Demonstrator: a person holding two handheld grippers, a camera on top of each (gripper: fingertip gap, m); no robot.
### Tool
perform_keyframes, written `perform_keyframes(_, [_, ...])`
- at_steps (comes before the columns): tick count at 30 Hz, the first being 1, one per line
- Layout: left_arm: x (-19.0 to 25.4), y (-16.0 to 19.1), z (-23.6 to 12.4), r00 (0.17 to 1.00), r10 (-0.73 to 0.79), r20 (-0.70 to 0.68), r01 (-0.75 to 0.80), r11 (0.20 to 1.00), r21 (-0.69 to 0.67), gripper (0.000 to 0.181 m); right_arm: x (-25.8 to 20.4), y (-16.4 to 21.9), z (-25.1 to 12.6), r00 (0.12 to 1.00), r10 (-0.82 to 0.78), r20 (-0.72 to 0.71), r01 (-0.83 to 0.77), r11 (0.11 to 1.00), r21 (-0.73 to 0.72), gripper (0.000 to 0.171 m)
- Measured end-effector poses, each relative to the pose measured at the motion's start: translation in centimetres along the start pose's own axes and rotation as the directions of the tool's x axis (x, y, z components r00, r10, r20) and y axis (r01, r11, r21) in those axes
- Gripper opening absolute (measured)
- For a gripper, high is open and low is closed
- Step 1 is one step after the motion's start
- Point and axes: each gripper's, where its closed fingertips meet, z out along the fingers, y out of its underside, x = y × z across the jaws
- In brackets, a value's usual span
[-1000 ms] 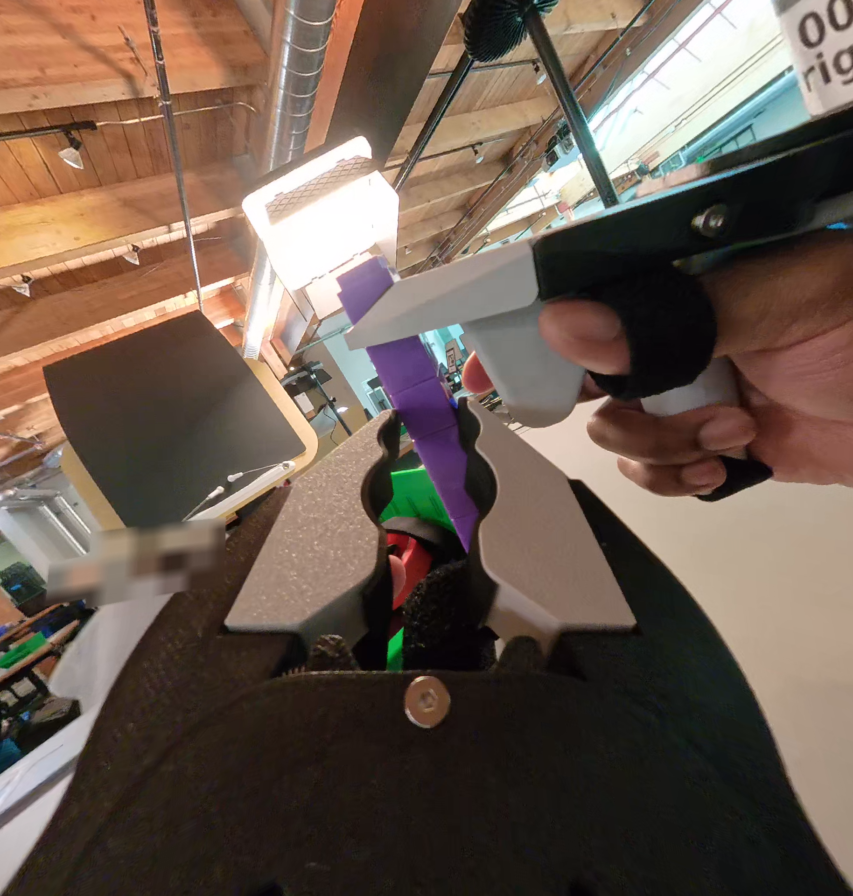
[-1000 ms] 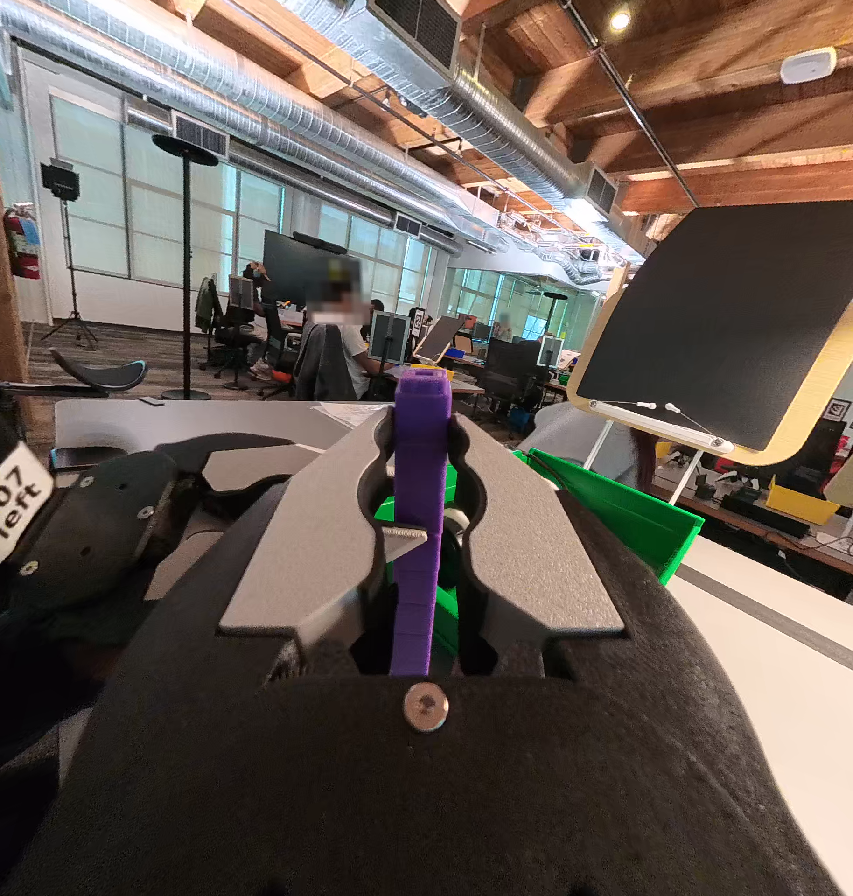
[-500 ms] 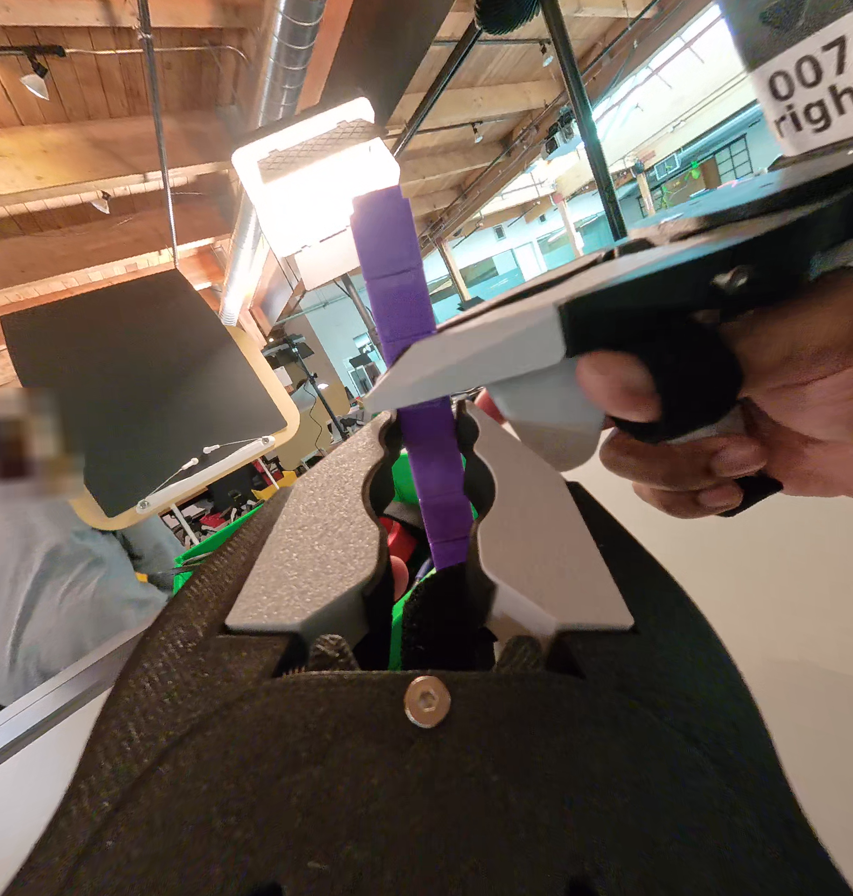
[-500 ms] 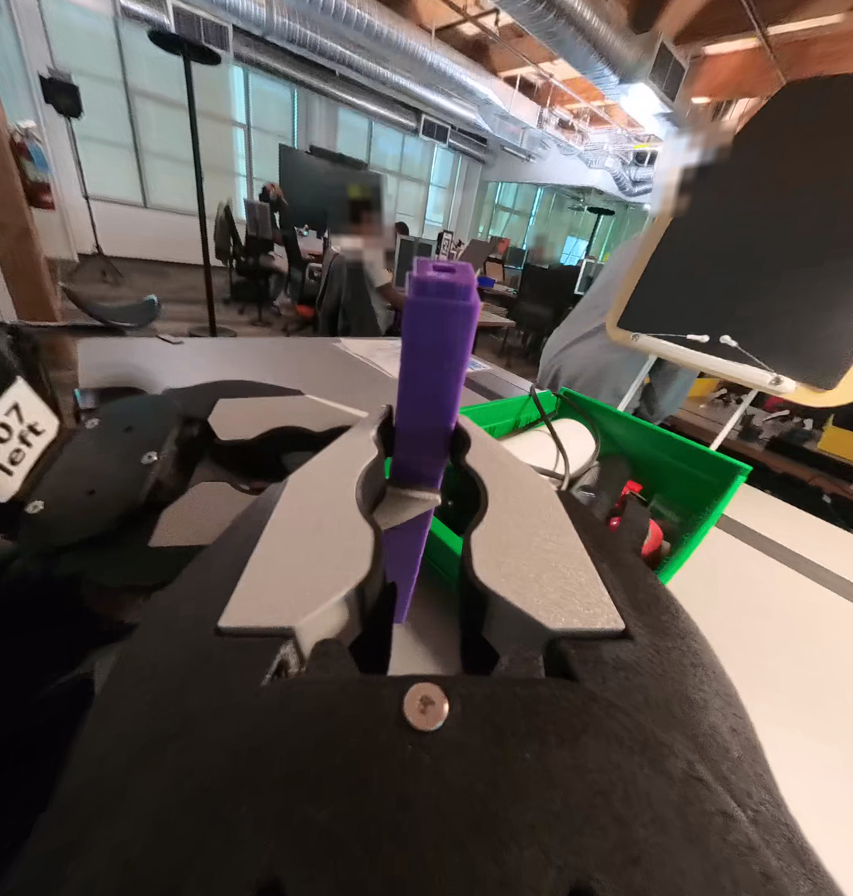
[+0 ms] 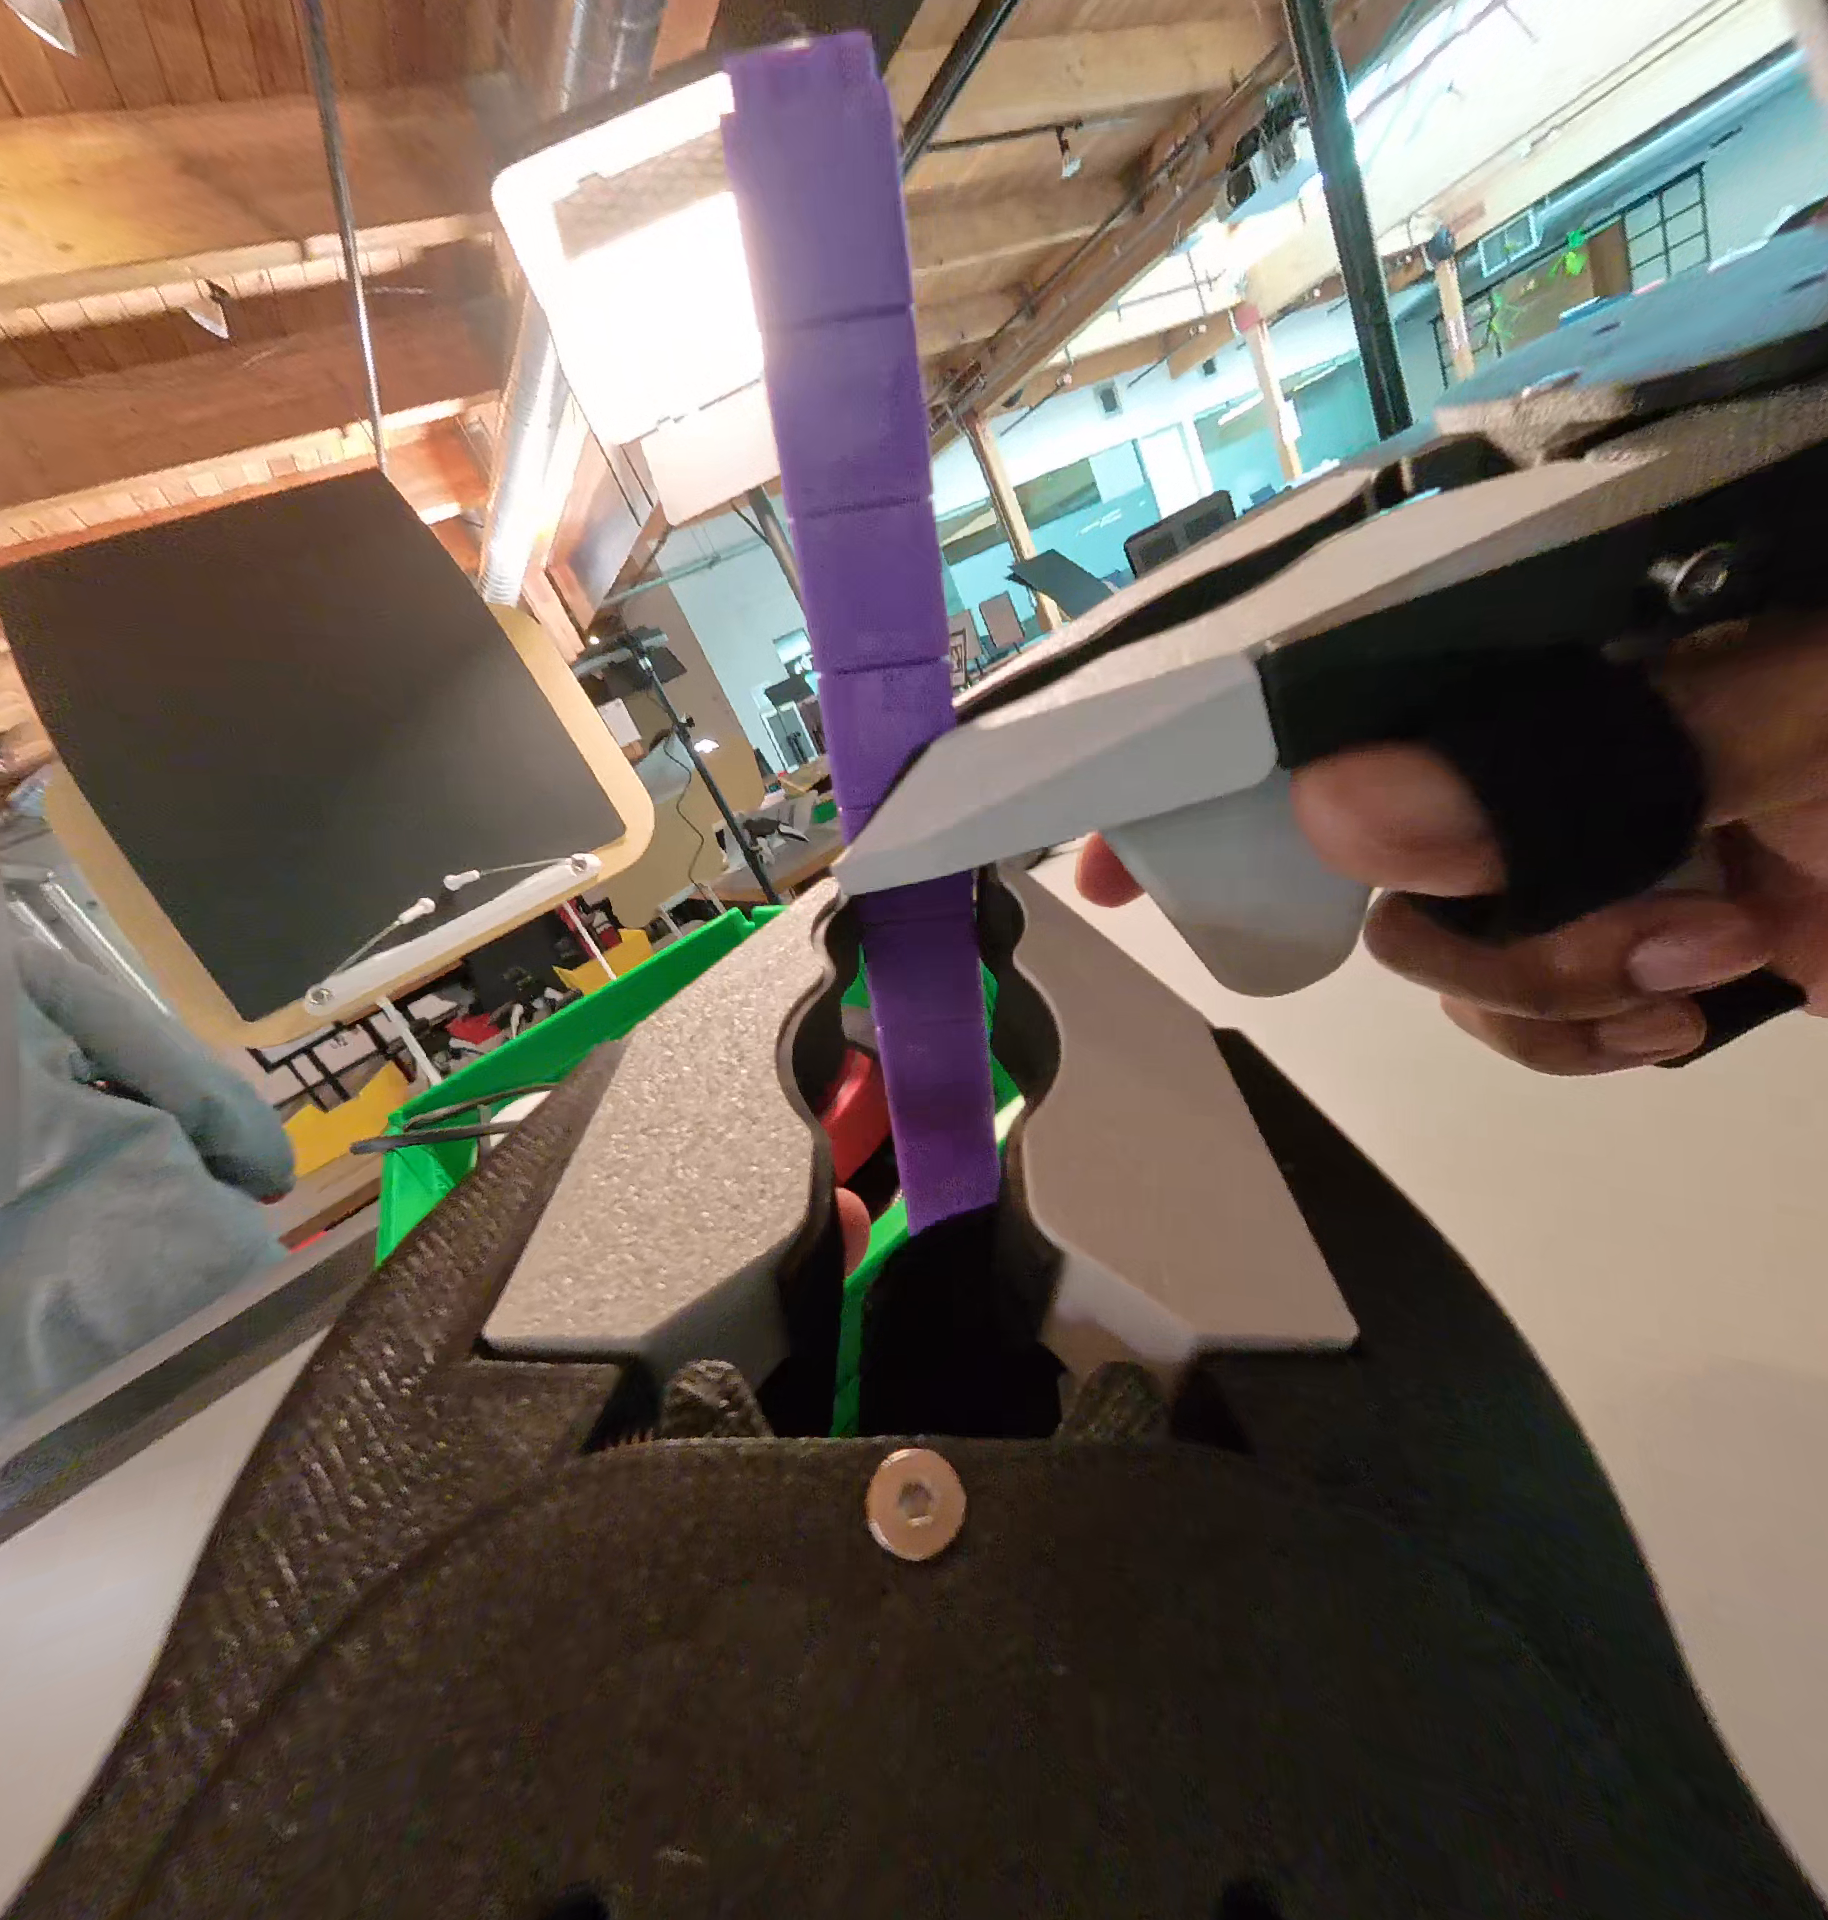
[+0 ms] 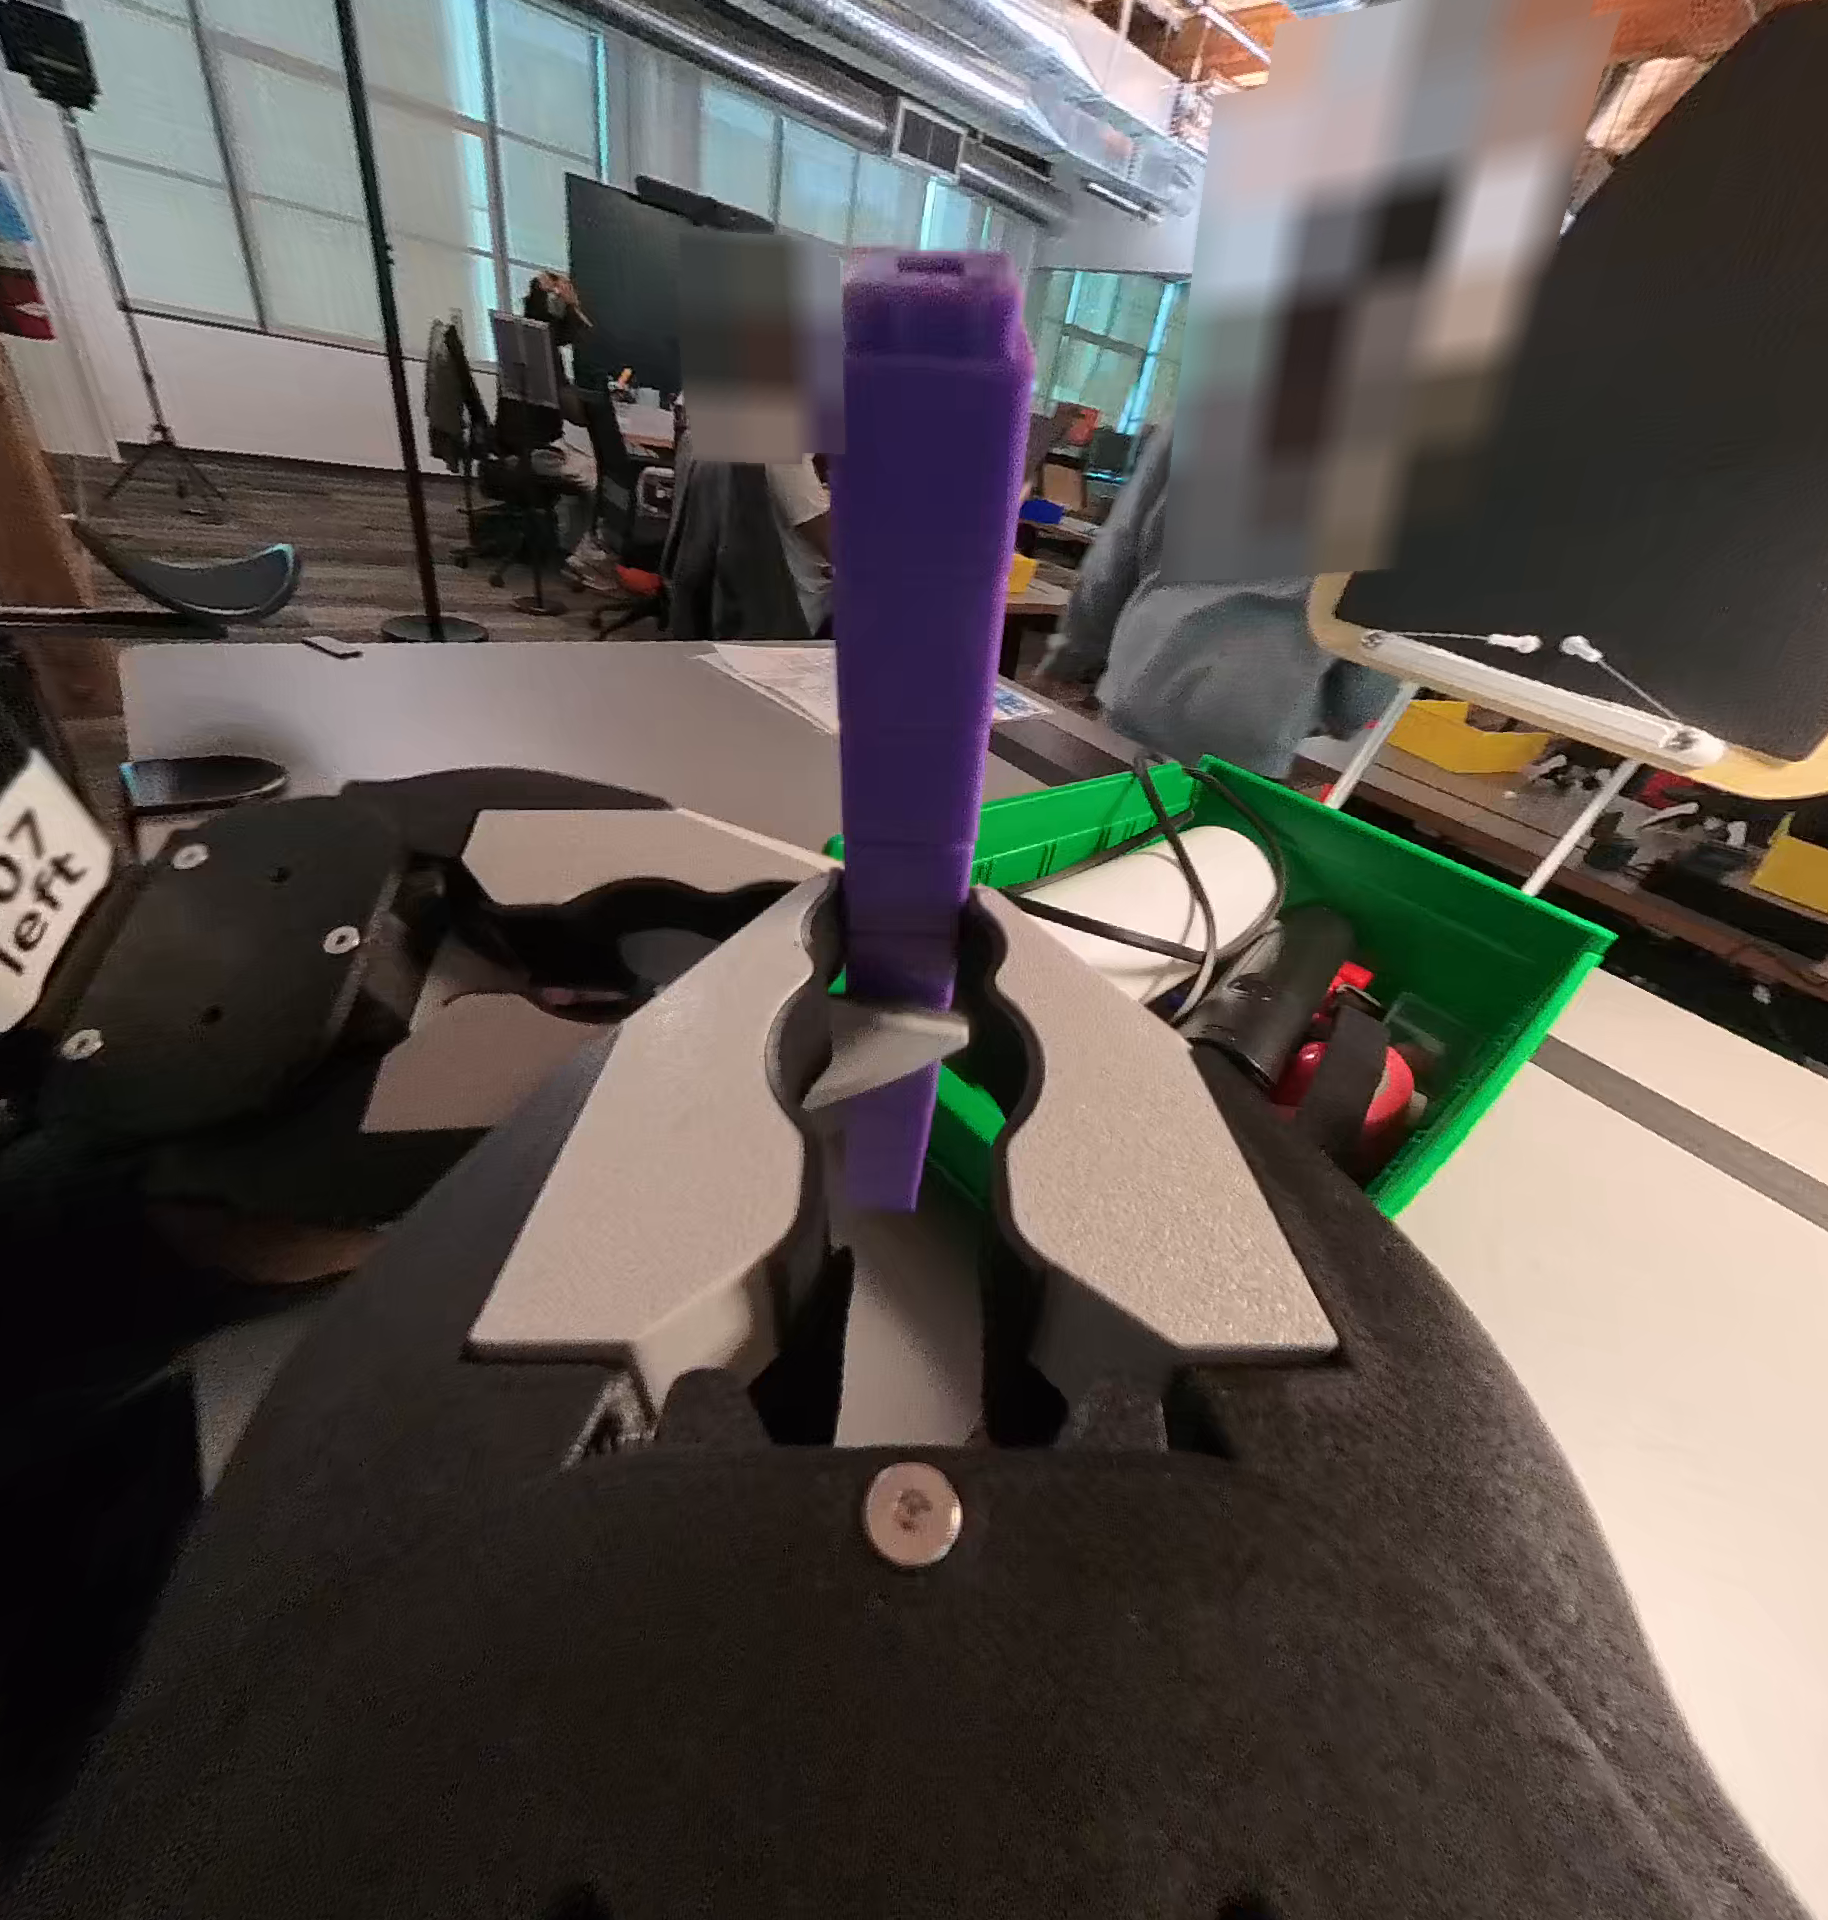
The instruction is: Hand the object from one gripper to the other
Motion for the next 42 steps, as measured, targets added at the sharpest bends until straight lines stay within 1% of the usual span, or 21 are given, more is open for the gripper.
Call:
perform_keyframes(3, [0.4,1.1,0.4,1.000,0.027,-0.010,-0.027,0.998,-0.059,0.029,0.7,-1.0,-0.4,0.999,0.012,-0.045,-0.009,0.998,0.059,0.022])
perform_keyframes(4, [0.5,1.5,0.5,0.999,0.042,-0.016,-0.043,0.996,-0.079,0.026,0.8,-1.3,-0.6,0.999,0.025,-0.040,-0.022,0.997,0.073,0.021])
perform_keyframes(6, [0.5,1.4,0.4,0.999,0.052,-0.009,-0.053,0.995,-0.080,0.023,0.8,-1.3,-0.6,0.999,0.038,-0.027,-0.036,0.996,0.076,0.023])
perform_keyframes(8, [0.1,0.9,0.2,0.999,0.045,0.003,-0.045,0.998,-0.051,0.020,0.4,-0.2,-0.2,0.999,0.041,0.004,-0.042,0.999,0.011,0.028])
perform_keyframes(9, [0.1,0.5,0.1,0.999,0.036,0.004,-0.036,0.999,-0.031,0.021,0.1,0.5,0.1,0.999,0.033,0.021,-0.033,0.999,-0.028,0.027])
perform_keyframes(10, [0.0,0.5,0.1,1.000,0.021,0.001,-0.021,0.999,-0.029,0.021,0.1,0.6,0.1,0.999,0.029,0.021,-0.029,0.999,-0.026,0.022])
perform_keyframes(12, [0.2,0.9,0.3,1.000,-0.009,-0.016,0.008,0.999,-0.047,0.021,0.4,0.6,0.1,1.000,0.025,-0.002,-0.025,0.999,-0.022,0.022])
perform_keyframes(15, [0.2,2.0,0.6,1.000,0.011,-0.015,-0.013,0.994,-0.108,0.022,0.7,-0.2,-0.2,0.999,0.043,-0.014,-0.043,0.999,0.023,0.022])
perform_keyframes(17, [0.1,1.8,0.5,1.000,0.008,-0.008,-0.009,0.995,-0.098,0.021,0.6,-0.3,-0.2,0.998,0.056,-0.005,-0.056,0.998,0.031,0.023])
perform_keyframes(19, [0.0,1.2,0.3,1.000,0.010,-0.005,-0.010,0.998,-0.065,0.021,0.3,0.8,0.2,0.998,0.056,0.017,-0.055,0.998,-0.034,0.026])
perform_keyframes(20, [0.1,1.0,0.2,1.000,0.003,-0.007,-0.003,0.999,-0.053,0.021,0.1,1.2,0.3,0.999,0.045,0.024,-0.044,0.998,-0.050,0.023])
perform_keyframes(22, [0.2,1.6,0.5,1.000,-0.005,-0.015,0.004,0.997,-0.080,0.021,0.5,1.4,0.4,1.000,0.031,-0.001,-0.031,0.998,-0.059,0.022])
perform_keyframes(25, [0.3,2.5,0.7,1.000,0.013,-0.016,-0.015,0.991,-0.131,0.022,0.6,0.6,0.1,0.999,0.046,-0.008,-0.046,0.999,-0.019,0.022])
perform_keyframes(27, [0.2,2.2,0.6,1.000,0.006,-0.016,-0.008,0.993,-0.117,0.021,0.6,0.4,0.1,0.998,0.055,0.001,-0.055,0.998,-0.006,0.023])
perform_keyframes(29, [0.1,1.6,0.4,1.000,0.005,-0.012,-0.006,0.996,-0.088,0.021,0.4,1.2,0.3,0.998,0.063,0.015,-0.063,0.997,-0.053,0.026])
perform_keyframes(30, [0.1,1.4,0.3,1.000,0.004,-0.010,-0.004,0.997,-0.074,0.021,0.2,1.7,0.4,0.998,0.055,0.023,-0.053,0.996,-0.075,0.024])
perform_keyframes(33, [0.2,2.2,0.6,1.000,-0.006,-0.015,0.005,0.994,-0.111,0.021,0.6,1.6,0.5,0.999,0.040,-0.006,-0.040,0.997,-0.064,0.022])
perform_keyframes(35, [0.1,3.4,0.9,1.000,0.009,-0.008,-0.010,0.984,-0.177,0.021,0.7,0.8,0.1,0.999,0.048,-0.011,-0.048,0.998,-0.032,0.022])
perform_keyframes(38, [0.2,3.0,0.7,1.000,0.000,-0.021,-0.003,0.987,-0.158,0.021,0.7,0.5,0.0,0.999,0.052,-0.003,-0.052,0.999,-0.012,0.024])
perform_keyframes(40, [0.5,2.4,0.6,0.999,0.000,-0.034,-0.004,0.992,-0.124,0.021,0.7,1.1,0.2,0.998,0.059,0.003,-0.059,0.997,-0.047,0.025])
perform_keyframes(42, [0.5,2.6,0.8,1.000,0.004,-0.027,-0.007,0.991,-0.135,0.022,0.8,1.6,0.4,0.999,0.046,-0.006,-0.046,0.997,-0.066,0.023])
